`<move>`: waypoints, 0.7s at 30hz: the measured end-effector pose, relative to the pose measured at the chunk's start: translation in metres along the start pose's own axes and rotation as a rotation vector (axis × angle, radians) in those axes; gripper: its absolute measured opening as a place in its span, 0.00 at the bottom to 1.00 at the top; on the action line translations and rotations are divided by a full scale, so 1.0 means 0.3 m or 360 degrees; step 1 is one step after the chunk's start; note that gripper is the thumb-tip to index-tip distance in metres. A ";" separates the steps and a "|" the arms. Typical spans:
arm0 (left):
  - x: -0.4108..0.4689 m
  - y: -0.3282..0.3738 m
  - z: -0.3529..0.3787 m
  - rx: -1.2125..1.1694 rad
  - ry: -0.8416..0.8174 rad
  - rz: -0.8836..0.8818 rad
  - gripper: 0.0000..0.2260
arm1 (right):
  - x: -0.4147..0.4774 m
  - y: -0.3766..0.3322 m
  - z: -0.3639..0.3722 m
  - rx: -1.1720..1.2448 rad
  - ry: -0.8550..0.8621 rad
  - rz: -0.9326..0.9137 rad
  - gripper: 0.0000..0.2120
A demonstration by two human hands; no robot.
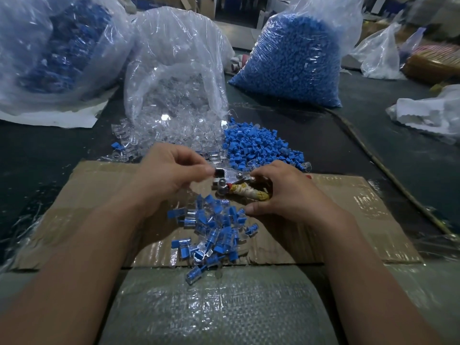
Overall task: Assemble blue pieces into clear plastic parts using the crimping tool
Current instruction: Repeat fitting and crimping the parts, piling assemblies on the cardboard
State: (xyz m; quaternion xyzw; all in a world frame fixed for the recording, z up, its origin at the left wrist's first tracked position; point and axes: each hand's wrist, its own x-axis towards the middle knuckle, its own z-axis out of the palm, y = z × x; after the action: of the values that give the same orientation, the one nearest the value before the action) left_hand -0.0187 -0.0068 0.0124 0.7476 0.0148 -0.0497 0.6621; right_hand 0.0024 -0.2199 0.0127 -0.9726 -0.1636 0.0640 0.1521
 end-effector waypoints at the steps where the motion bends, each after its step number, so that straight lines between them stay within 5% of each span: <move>1: 0.006 -0.006 0.004 0.0003 0.0161 0.0045 0.02 | 0.000 0.001 0.000 0.0007 -0.0012 0.0001 0.36; 4: 0.024 -0.023 0.019 0.0494 0.0431 0.0351 0.11 | 0.000 0.004 0.003 0.0008 -0.0025 -0.0003 0.36; 9: 0.052 -0.045 0.027 0.1108 0.0270 0.0505 0.18 | 0.005 0.009 0.005 0.0044 -0.0048 0.0014 0.37; 16: 0.080 -0.065 0.027 0.1376 0.0090 0.0420 0.15 | 0.004 0.012 0.003 0.0035 -0.0065 0.0019 0.38; 21: 0.062 -0.048 0.027 0.1142 0.0385 0.0463 0.11 | -0.004 0.014 -0.007 0.0073 -0.0084 0.0004 0.40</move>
State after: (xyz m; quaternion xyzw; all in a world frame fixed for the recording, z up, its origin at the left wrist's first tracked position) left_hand -0.0019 -0.0138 -0.0046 0.9260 -0.0317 0.1308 0.3528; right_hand 0.0030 -0.2245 0.0136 -0.9671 -0.1648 0.0935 0.1700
